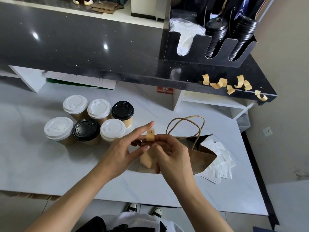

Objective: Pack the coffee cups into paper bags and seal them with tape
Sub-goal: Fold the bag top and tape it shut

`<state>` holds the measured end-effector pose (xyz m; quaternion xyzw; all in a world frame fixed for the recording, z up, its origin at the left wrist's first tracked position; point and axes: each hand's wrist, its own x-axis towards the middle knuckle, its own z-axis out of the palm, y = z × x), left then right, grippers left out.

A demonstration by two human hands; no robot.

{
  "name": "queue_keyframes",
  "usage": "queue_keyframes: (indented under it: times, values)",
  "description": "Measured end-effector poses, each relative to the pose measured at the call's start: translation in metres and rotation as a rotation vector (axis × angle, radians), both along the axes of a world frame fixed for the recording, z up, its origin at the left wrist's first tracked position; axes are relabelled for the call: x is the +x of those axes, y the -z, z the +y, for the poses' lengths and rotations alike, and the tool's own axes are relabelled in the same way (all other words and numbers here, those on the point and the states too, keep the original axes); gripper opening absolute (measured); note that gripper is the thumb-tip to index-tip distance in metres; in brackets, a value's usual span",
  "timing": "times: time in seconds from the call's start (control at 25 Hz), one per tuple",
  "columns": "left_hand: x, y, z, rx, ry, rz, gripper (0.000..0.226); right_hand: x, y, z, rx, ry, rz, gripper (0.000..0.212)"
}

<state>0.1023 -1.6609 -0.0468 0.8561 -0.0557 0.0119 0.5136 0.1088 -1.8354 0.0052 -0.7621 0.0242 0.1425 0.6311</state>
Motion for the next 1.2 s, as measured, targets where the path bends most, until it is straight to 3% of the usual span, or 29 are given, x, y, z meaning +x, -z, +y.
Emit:
queue_keyframes:
  times: [0.08, 0.36, 0.52, 0.96, 1.2]
  values:
    - [0.000, 0.000, 0.000, 0.009, 0.005, 0.013, 0.063, 0.002, 0.001, 0.000, -0.007, 0.010, 0.008, 0.019]
    - [0.003, 0.008, 0.003, 0.020, 0.017, -0.029, 0.028, 0.006, 0.004, 0.000, -0.039, 0.032, 0.041, 0.018]
    - [0.004, 0.015, 0.005, 0.060, -0.020, -0.017, 0.021, 0.007, 0.004, 0.000, -0.050, 0.031, 0.050, 0.018]
    - [0.007, 0.022, 0.005, 0.130, -0.014, -0.051, 0.027, -0.005, 0.007, -0.008, -0.079, -0.060, -0.073, 0.019]
    - [0.007, 0.020, 0.004, 0.114, -0.027, -0.049, 0.035, -0.015, 0.021, -0.008, -0.044, 0.003, -0.085, 0.022]
